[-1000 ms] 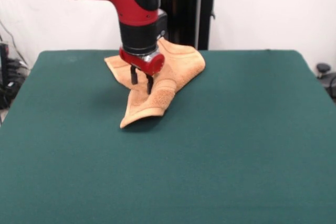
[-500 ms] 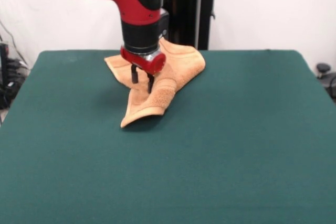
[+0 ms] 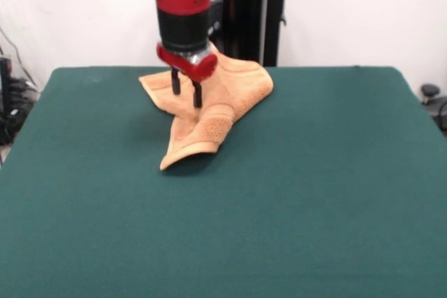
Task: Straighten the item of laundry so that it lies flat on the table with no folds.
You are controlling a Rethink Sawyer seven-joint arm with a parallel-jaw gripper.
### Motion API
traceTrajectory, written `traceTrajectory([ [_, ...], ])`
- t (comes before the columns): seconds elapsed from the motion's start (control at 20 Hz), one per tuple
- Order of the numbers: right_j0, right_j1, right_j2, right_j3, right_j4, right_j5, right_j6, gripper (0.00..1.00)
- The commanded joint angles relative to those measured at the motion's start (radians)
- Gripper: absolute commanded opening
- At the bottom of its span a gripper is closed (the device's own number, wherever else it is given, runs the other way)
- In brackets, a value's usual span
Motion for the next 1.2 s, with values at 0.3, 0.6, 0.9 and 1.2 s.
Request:
traceTrajectory([
  [0.3, -0.031, -0.160, 0.066, 0.158, 0.070, 0.225, -0.005, 1.00],
  [0.6, -0.021, -0.119, 0.066, 0.151, 0.052, 0.170, 0.026, 1.00],
  [0.9, -0.010, -0.056, 0.053, 0.140, 0.032, 0.100, 0.052, 1.00],
  [1.2, 0.039, 0.063, 0.019, 0.087, 0.003, -0.012, 0.101, 1.00],
])
